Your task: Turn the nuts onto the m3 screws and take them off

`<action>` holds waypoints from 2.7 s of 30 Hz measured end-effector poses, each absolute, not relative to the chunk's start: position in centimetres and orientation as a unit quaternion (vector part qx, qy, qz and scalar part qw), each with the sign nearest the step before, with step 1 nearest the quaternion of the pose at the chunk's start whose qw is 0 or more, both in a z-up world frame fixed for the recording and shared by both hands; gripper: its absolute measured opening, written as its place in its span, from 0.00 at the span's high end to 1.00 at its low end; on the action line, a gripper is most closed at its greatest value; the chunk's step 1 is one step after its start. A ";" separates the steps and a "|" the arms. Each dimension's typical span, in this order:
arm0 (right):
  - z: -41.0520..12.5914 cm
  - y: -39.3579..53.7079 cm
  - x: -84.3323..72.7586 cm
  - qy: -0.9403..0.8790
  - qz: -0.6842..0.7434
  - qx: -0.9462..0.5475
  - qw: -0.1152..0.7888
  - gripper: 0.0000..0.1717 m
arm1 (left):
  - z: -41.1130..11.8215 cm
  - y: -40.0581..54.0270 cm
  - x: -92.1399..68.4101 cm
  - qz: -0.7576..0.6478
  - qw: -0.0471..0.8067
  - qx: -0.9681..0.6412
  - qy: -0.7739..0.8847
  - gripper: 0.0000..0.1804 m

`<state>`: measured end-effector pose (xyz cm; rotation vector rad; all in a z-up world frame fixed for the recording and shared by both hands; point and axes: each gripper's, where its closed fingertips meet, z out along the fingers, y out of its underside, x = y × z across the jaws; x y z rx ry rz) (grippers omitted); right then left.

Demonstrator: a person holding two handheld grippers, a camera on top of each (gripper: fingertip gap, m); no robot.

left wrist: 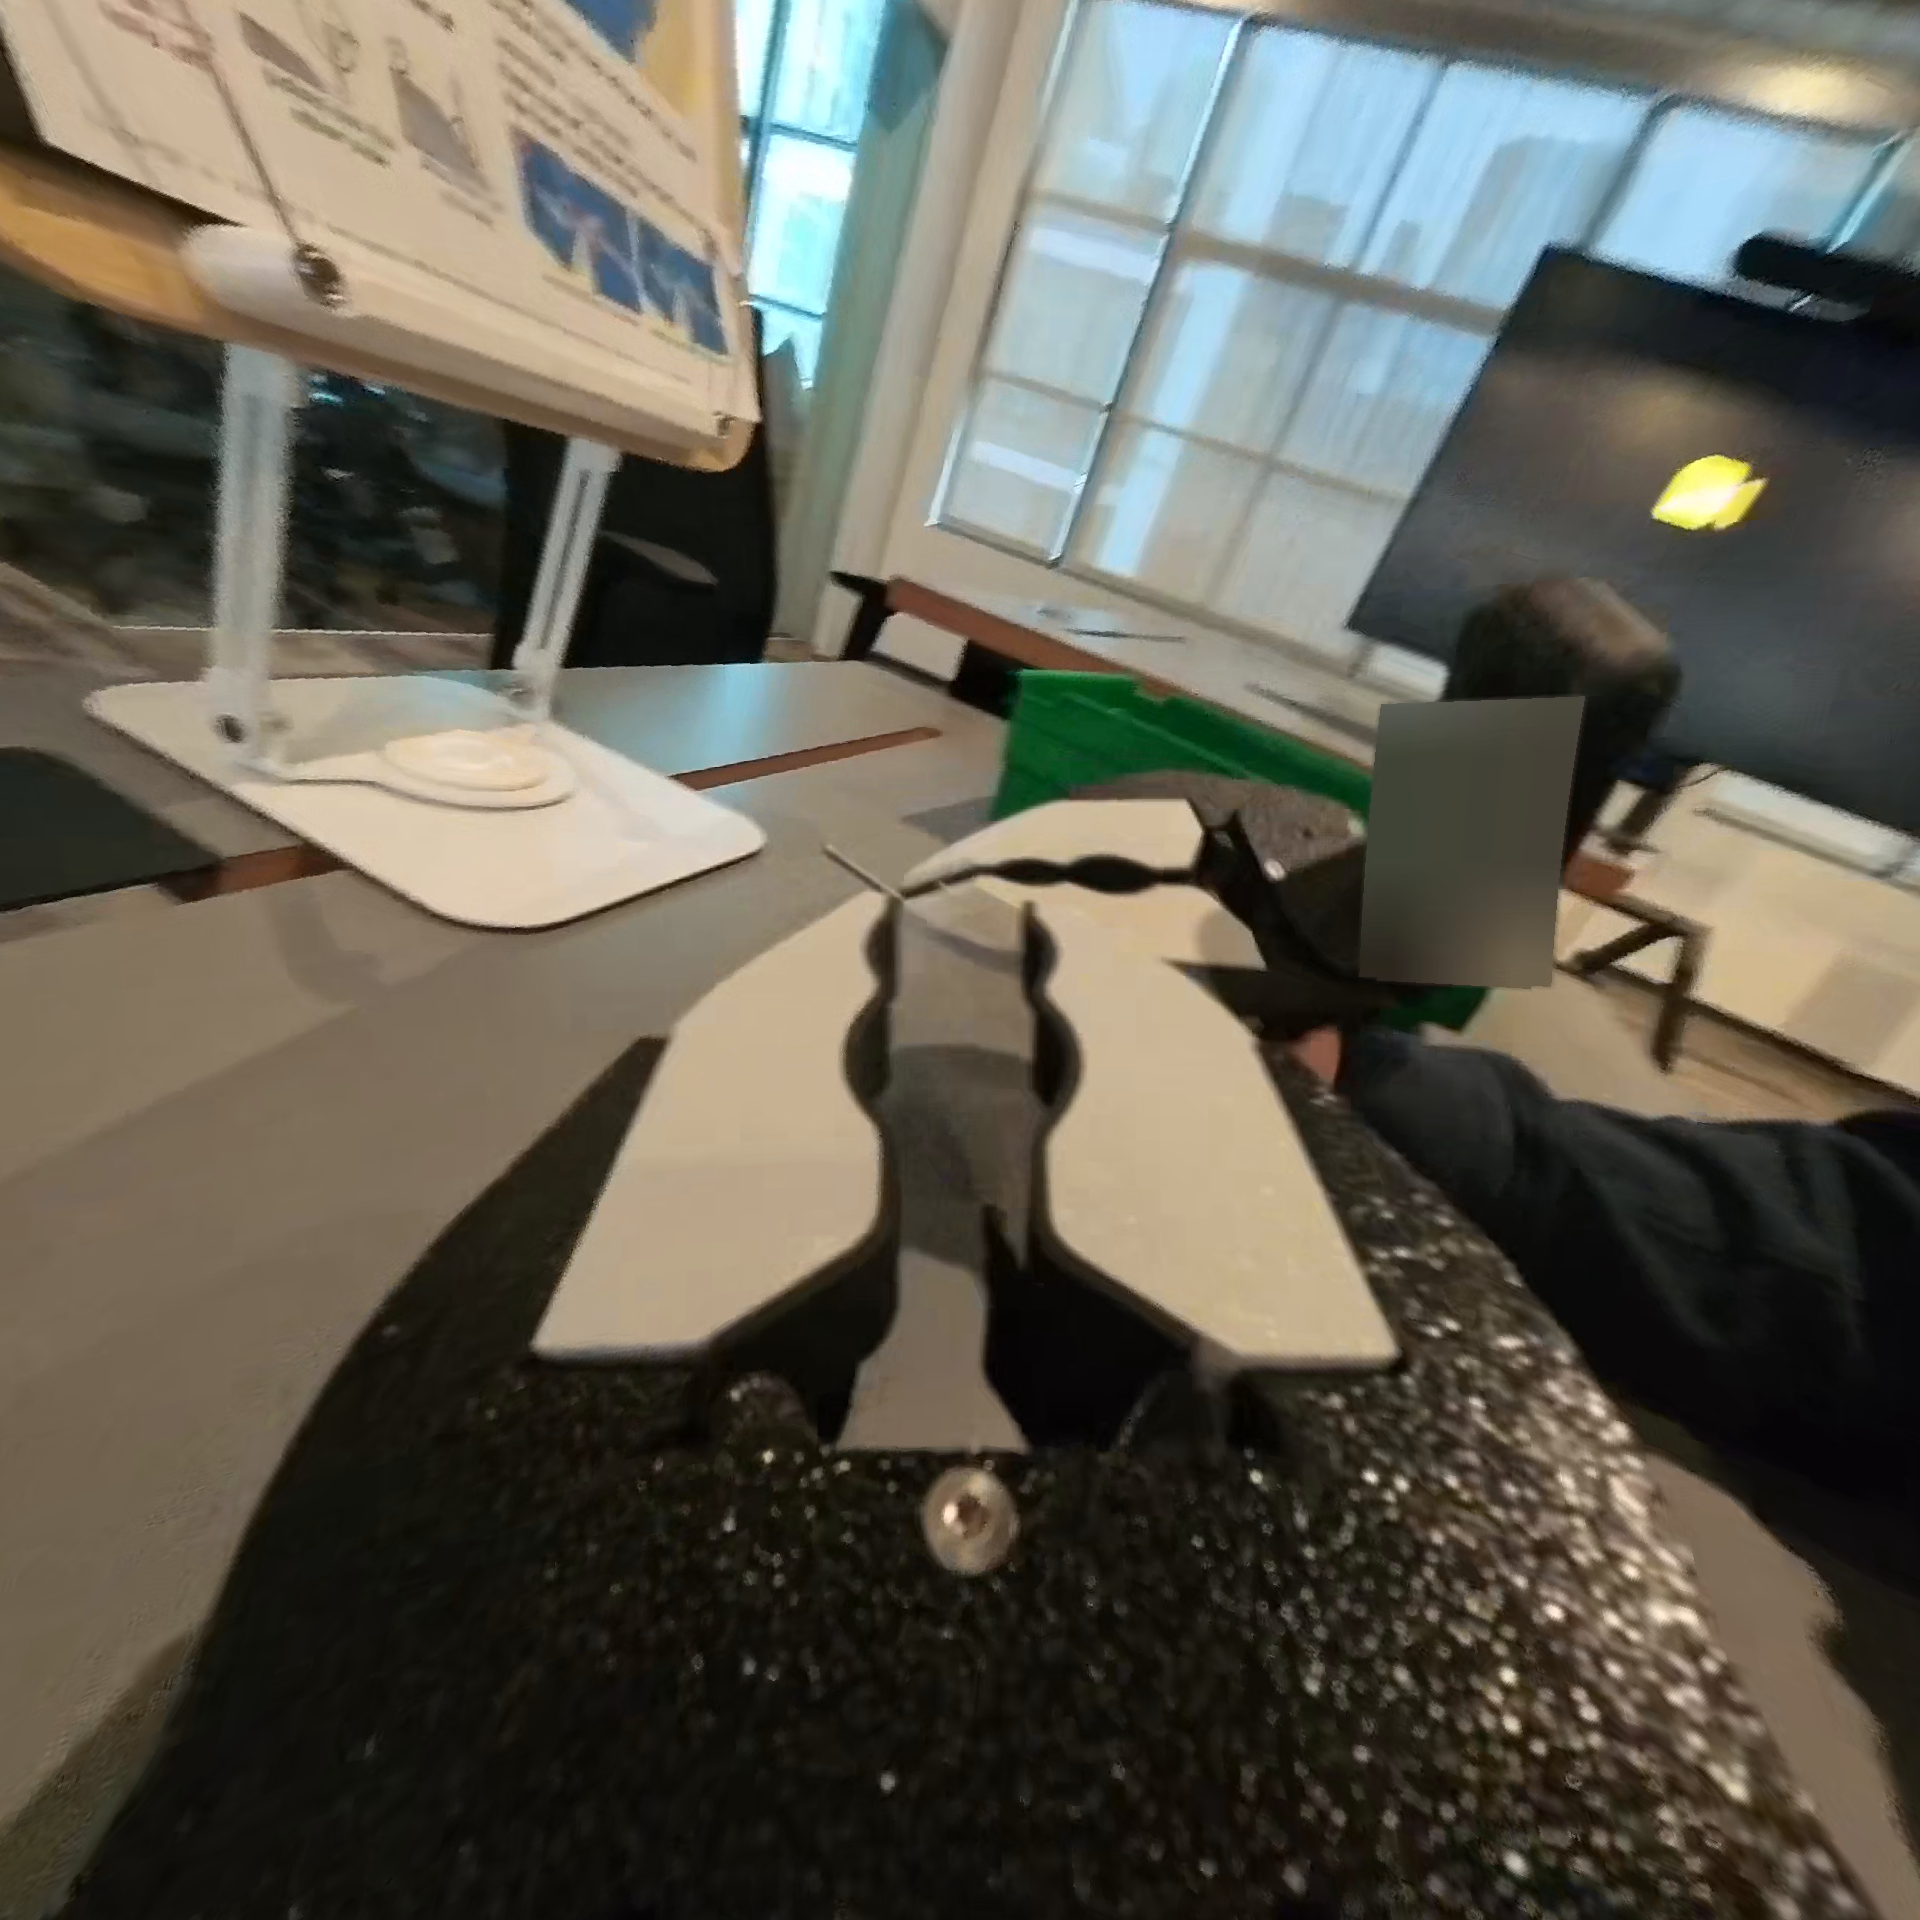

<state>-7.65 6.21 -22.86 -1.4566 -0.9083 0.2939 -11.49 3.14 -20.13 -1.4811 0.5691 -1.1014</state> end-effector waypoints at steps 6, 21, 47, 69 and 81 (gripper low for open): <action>-20.9 1.6 -8.8 -0.442 0.169 -0.550 0.688 0.99 | -20.1 1.7 -9.5 -0.537 0.516 -0.611 0.268 0.77; -20.9 2.4 -7.6 -0.418 0.184 -0.550 0.699 0.92 | -21.7 3.1 -11.4 -0.430 0.538 -0.674 0.268 0.99; -23.0 3.4 -8.1 -0.444 0.142 -0.588 0.661 1.00 | -29.2 3.4 -11.4 -0.230 0.411 -0.787 0.397 0.98; -23.5 3.1 -8.9 -0.469 0.141 -0.585 0.646 1.00 | -31.0 3.4 -11.7 -0.202 0.365 -0.810 0.411 0.98; -24.2 1.5 -10.5 -0.504 0.222 -0.587 0.594 0.92 | -28.8 2.7 -10.2 -0.169 0.445 -0.736 0.481 0.99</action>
